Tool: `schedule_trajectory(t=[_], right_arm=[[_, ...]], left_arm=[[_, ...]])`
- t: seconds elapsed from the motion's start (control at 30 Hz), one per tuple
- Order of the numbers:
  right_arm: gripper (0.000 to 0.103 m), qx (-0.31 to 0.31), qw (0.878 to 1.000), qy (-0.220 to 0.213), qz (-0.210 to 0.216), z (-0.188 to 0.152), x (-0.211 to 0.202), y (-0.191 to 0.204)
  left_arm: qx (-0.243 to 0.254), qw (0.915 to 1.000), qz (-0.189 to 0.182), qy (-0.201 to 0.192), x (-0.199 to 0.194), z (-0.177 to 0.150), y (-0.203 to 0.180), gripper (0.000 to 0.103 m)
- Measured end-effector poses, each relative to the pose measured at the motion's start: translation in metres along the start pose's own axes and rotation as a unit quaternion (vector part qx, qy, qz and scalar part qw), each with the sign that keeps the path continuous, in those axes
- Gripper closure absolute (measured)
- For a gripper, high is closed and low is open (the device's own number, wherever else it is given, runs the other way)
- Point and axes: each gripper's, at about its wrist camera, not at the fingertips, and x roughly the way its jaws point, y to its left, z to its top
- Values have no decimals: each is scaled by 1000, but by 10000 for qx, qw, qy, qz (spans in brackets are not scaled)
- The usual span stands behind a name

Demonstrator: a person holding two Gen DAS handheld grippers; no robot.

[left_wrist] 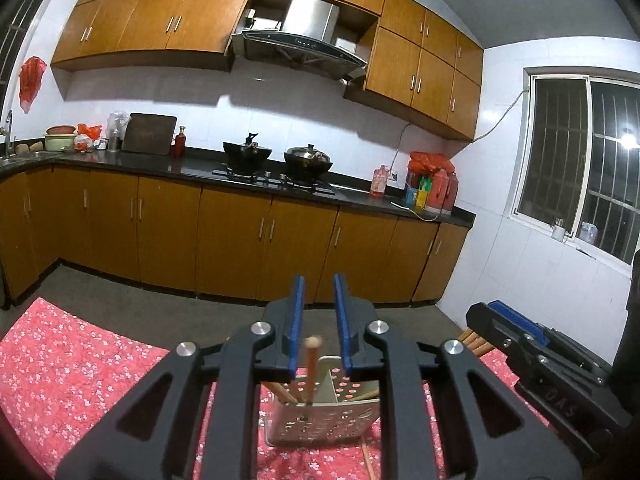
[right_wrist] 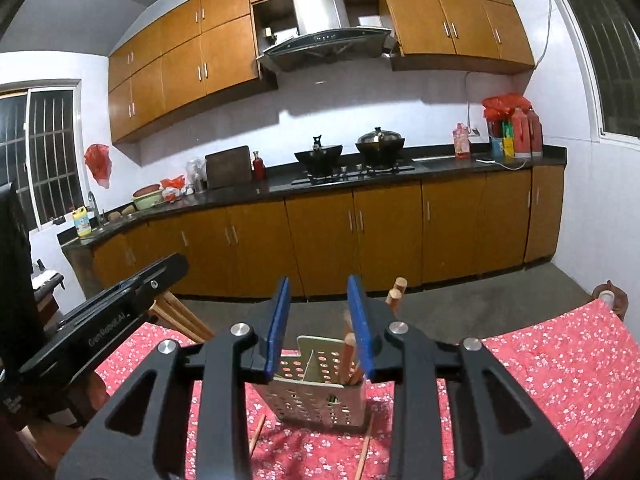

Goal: Organize utensils
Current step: 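Open the right tool over the holder while the left tool releases its chopstick, then grasp another wooden chopstick with the right tool while the left tool grasps one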

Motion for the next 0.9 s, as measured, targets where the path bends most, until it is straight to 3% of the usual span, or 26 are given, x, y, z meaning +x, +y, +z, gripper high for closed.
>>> schedule_trajectory(t=[0.2,0.33,0.4,0.5,0.67,0.77,0.9], right_arm=[[71,18,9992,-409,-15,4,-42,-2],[71,-17,9990,-325,-300,-15,-63,-14],[71,13,9987,-5,-515,-36,-64,-25],[71,210,9947,752,-668,-76,-51,-42],[71,487,9768,1973,-678,-151,-25,-46],[71,525,9672,2424,-543,-184,-13,-32],[71,301,9619,2669,-516,-204,-2,-16]], left_arm=[[-161,9998,-45,-109,-26,1,6,80],[-160,9998,130,-58,-55,-10,19,78],[-105,9995,293,111,-65,-22,27,77],[-6,9956,648,684,-70,-55,45,77],[22,9845,893,1508,-73,-114,67,77],[-41,9769,979,1898,-73,-146,73,77],[-229,9698,946,2236,-76,-175,78,77]])
